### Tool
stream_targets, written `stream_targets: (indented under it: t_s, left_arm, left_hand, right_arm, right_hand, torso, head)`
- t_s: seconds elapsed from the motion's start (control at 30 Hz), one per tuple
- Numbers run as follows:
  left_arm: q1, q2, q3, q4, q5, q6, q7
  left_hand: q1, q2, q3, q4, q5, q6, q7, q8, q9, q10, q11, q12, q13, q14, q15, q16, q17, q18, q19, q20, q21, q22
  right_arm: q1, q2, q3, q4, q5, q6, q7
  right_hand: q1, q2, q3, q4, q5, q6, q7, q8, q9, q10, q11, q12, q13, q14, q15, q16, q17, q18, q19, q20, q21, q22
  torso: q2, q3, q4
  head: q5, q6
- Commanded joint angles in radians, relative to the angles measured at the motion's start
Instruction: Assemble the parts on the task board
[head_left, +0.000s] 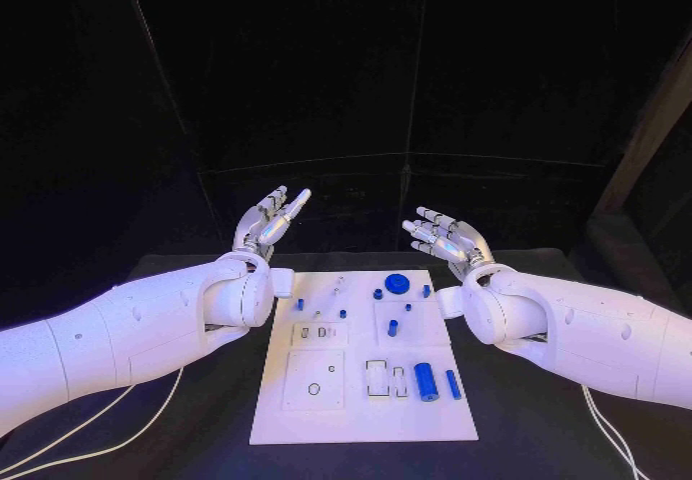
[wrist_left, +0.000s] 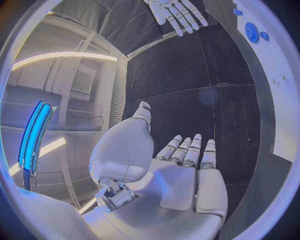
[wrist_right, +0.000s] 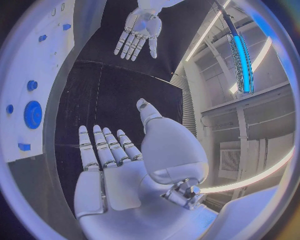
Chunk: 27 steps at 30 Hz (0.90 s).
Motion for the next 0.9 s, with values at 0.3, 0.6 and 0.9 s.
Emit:
stream_targets:
  t_s: [0.3, 0.6, 0.9]
  left_arm:
    - [0.003, -0.047, -0.001, 0.004, 0.031, 0.137, 0.010]
    - [0.003, -0.095, -0.001, 0.068, -0.016, 0.130, -0.009]
    - [0.004, -0.132, -0.001, 0.147, -0.050, 0.146, -0.026]
  left_hand:
    - [0.122, 0.032, -0.005, -0.050, 0.015, 0.322, 0.109, 0.058, 0.030, 0.386, 0.103, 0.071, 0.037, 0.516, 0.062, 0.138, 0.080, -0.001, 0.303, 0.048, 0.121, 0.062]
    - [0.217, 0.021, 0.007, -0.122, 0.015, 0.735, 0.077, 0.149, 0.057, 0.884, 0.043, 0.185, 0.071, 0.892, -0.014, 0.233, 0.143, 0.020, 0.791, 0.000, 0.257, 0.102]
    - [0.234, 0.029, 0.009, -0.133, 0.014, 0.792, 0.065, 0.125, 0.049, 0.961, 0.026, 0.150, 0.079, 0.959, -0.035, 0.210, 0.202, 0.019, 0.885, -0.023, 0.225, 0.071]
  right_arm:
    - [0.020, -0.009, -0.008, -0.080, -0.377, 0.059, -0.030]
    - [0.047, -0.016, -0.007, -0.097, -0.609, 0.025, -0.062]
    - [0.082, -0.021, -0.006, -0.081, -0.902, 0.083, -0.199]
  right_hand:
    - [0.186, 0.011, 0.053, -0.124, -0.030, 0.576, 0.074, 0.068, 0.031, 0.602, -0.027, 0.081, 0.020, 0.610, -0.059, 0.092, 0.020, 0.097, 0.510, -0.033, 0.137, 0.040]
    - [0.183, -0.013, 0.127, -0.150, -0.037, 0.666, 0.053, 0.062, 0.032, 0.727, -0.063, 0.061, 0.024, 0.762, -0.109, 0.102, 0.038, 0.098, 0.628, -0.090, 0.189, 0.050]
    - [0.174, -0.054, 0.161, -0.163, -0.067, 0.739, 0.023, 0.065, 0.034, 0.863, -0.106, 0.069, 0.040, 0.896, -0.159, 0.154, 0.092, 0.097, 0.730, -0.141, 0.271, 0.086]
  torso:
    - [0.023, -0.0036, 0.0041]
    - [0.065, -0.0010, 0.0080]
    - [0.106, -0.0065, 0.0179]
  head:
    - [-0.008, -0.016]
    - [-0.006, 0.001]
    - [-0.024, 0.012]
